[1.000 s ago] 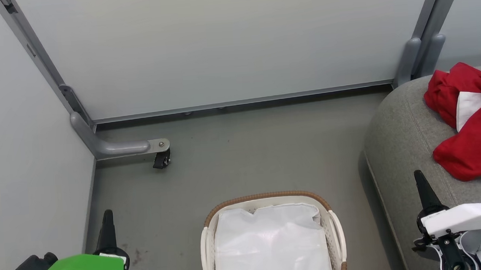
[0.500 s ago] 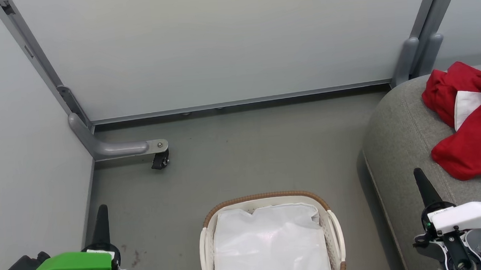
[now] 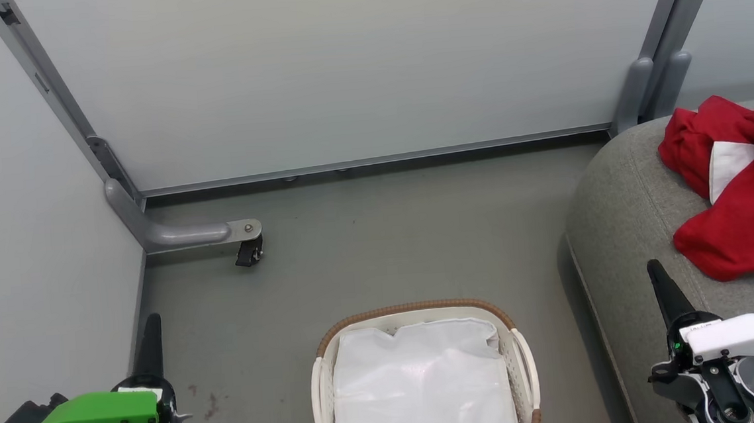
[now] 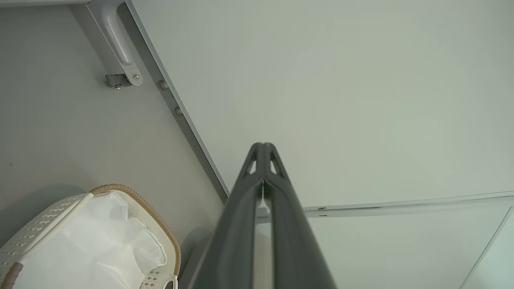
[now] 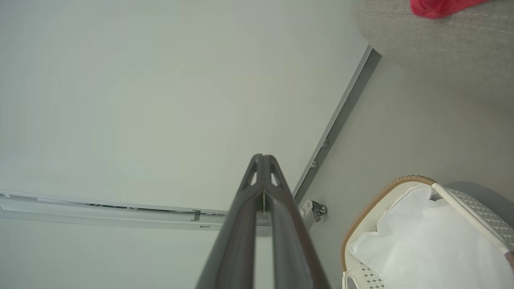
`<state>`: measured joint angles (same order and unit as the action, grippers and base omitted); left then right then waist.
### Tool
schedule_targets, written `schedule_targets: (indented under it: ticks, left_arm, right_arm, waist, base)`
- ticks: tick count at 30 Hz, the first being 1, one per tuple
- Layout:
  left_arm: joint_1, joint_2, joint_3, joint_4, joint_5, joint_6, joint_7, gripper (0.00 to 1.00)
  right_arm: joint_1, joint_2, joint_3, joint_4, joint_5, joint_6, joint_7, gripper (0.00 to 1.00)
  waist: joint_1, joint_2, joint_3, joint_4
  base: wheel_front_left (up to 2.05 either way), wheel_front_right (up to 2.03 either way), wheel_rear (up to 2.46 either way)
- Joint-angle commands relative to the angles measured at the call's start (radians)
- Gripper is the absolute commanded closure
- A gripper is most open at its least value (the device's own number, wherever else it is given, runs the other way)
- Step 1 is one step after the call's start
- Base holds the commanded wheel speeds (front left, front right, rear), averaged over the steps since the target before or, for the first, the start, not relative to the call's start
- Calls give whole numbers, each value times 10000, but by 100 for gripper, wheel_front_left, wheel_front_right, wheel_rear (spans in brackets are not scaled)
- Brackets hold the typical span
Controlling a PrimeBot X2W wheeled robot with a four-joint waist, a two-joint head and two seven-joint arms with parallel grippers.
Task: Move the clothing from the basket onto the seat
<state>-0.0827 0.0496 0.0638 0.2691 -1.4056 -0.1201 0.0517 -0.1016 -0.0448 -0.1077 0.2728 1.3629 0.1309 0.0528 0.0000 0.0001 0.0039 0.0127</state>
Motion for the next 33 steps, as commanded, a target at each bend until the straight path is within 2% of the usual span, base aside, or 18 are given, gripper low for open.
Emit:
schedule_targets:
  ticks: [1,33]
  left_arm:
    - [-217,45,73,-76,-225,-43,46,100]
    - [-327,42,529,-266,-2113,-139,647,100]
  right_arm:
    - [-108,-64,-31,-102,227,-1,67,100]
    - [-104,-84,-81,-310,2542,-3,649,100]
  waist:
    - [0,-1,0,-5]
    - [0,-1,-8,-127]
  base:
    - [0,0,0]
    - [0,0,0]
